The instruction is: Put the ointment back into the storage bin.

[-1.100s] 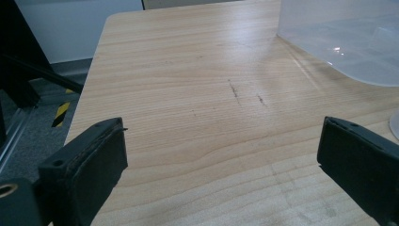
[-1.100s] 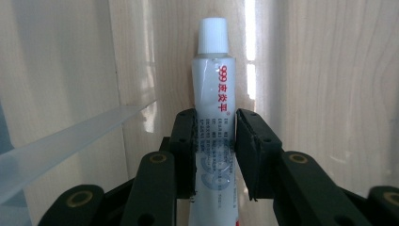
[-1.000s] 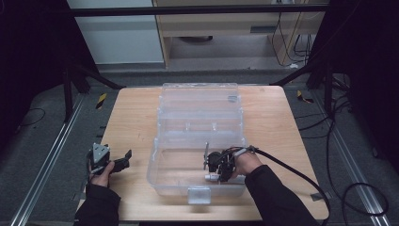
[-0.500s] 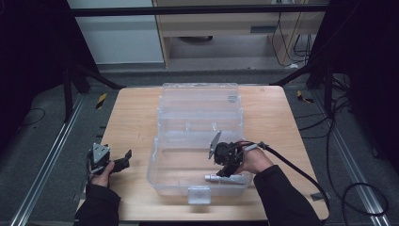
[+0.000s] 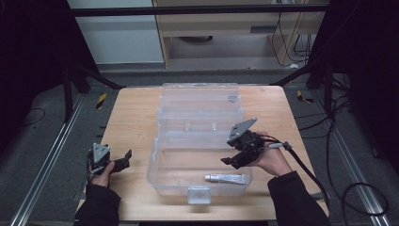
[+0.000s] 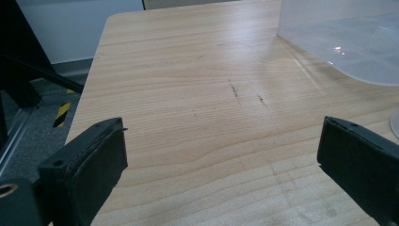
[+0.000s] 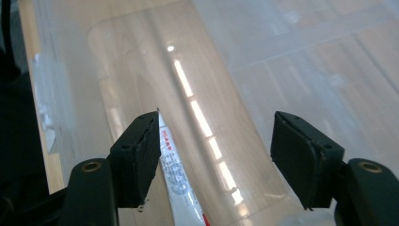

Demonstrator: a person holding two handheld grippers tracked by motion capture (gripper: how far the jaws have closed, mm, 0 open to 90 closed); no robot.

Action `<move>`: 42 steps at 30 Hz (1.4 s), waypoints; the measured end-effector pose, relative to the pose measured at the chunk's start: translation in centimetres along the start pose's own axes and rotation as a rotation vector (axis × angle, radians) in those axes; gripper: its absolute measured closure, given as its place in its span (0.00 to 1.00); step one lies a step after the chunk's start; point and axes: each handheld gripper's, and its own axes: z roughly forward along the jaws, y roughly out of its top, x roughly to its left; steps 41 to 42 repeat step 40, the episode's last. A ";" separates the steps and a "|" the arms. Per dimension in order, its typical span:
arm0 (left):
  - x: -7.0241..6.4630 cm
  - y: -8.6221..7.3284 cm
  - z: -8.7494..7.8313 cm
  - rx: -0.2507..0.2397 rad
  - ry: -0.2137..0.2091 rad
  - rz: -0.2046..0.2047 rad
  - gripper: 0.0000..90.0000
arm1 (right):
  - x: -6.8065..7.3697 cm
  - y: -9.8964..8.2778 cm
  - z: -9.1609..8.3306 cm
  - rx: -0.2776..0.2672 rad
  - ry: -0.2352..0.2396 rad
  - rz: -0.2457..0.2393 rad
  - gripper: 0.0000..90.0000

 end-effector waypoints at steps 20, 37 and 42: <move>0.0 0.0 0.0 0.001 0.002 0.001 0.02 | -1.9 -6.6 -4.1 -0.304 -0.281 0.358 0.18; 0.0 0.0 0.0 -0.003 -0.001 -0.003 0.02 | -4.1 -13.0 -3.0 -0.276 -0.454 0.537 0.13; 0.0 0.0 0.0 -0.002 -0.002 -0.001 0.02 | -4.5 -14.0 -2.5 -0.248 -0.469 0.564 0.13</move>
